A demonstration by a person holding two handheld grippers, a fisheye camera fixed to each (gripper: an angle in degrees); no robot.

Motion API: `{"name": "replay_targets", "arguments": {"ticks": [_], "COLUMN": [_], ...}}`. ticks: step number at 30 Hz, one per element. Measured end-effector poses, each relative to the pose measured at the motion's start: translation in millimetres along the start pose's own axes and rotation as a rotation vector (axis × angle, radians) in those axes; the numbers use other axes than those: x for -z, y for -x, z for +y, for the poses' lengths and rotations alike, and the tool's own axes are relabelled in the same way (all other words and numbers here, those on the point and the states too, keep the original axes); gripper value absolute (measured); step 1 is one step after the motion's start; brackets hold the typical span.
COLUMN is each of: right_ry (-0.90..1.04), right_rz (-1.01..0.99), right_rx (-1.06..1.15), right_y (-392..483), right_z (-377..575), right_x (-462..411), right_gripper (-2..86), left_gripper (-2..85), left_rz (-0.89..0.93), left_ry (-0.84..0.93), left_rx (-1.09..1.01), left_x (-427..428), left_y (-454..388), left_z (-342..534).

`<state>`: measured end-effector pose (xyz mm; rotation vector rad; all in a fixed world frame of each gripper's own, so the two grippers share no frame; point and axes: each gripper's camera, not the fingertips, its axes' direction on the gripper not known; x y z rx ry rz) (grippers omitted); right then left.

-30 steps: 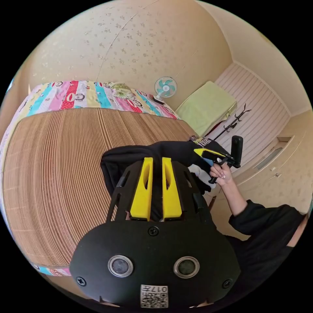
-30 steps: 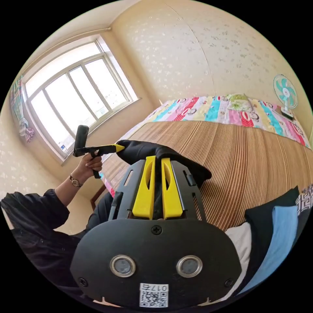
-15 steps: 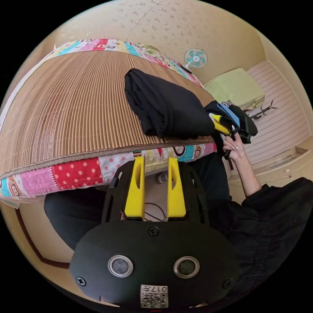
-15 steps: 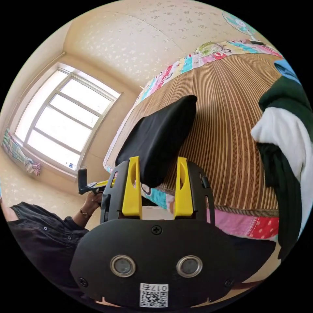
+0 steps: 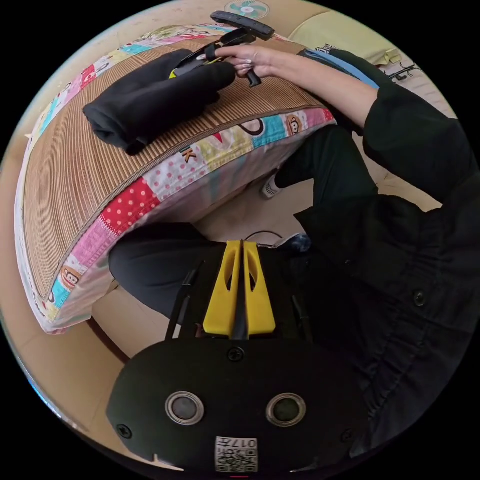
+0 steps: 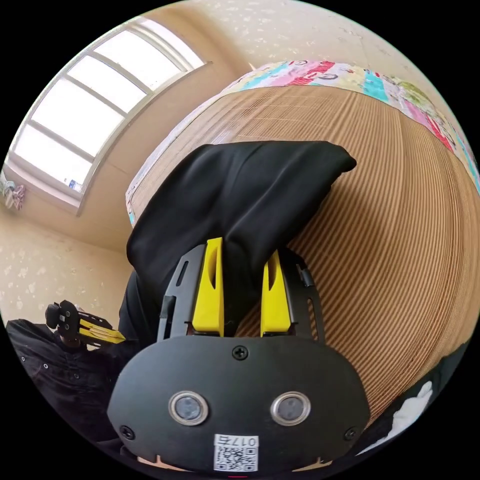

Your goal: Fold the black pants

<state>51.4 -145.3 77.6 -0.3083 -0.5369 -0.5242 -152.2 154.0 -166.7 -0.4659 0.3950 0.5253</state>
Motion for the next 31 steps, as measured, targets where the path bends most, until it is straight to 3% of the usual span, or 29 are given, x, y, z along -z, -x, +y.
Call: {"name": "replay_targets", "arguments": {"ticks": [5,13,17,20,23,24,27,29,31], "right_ry": [0.063,-0.02,-0.049,0.039,0.034,0.011,-0.048,-0.045,-0.048], "right_rz": [-0.072,-0.065,-0.119,-0.21,-0.414,-0.429,-0.287,-0.175,0.099], "right_rx": [0.104,-0.103,-0.156,-0.008,0.123,0.131,0.027,-0.029,-0.106], "right_y": [99.7,273.9,291.7,280.0,241.6,220.2,164.1,133.4,106.9], "right_z": [-101.6,-206.6,-226.4,-224.9,-157.7,-110.6,26.2,103.6,192.7], "right_x": [-83.5,-197.8,-217.3,-204.2,-159.0,-134.4,-74.6,-36.2,22.9], "right_gripper": [10.9,11.9,12.2,12.1,9.1,6.3,4.0,3.6,3.3], "left_gripper": [-0.5,-0.5,-0.4,0.0,1.4,3.4,7.4,8.5,9.3], "left_rz": [0.084,0.048,0.034,0.034,0.076,0.112,0.175,0.12,-0.04], "left_ry": [-0.166,-0.384,-0.426,-0.445,-0.361,-0.254,-0.031,0.068,0.184], "left_rx": [0.178,0.417,0.457,0.473,0.464,0.461,0.319,0.204,0.065], "left_x": [17.6,50.6,57.9,58.7,42.4,27.6,-4.3,-13.2,-22.5], "left_y": [14.9,23.2,17.4,10.5,11.3,16.2,16.7,7.5,-10.9], "left_z": [35.0,92.4,98.5,96.7,79.5,65.1,20.4,-8.5,-46.5]}}
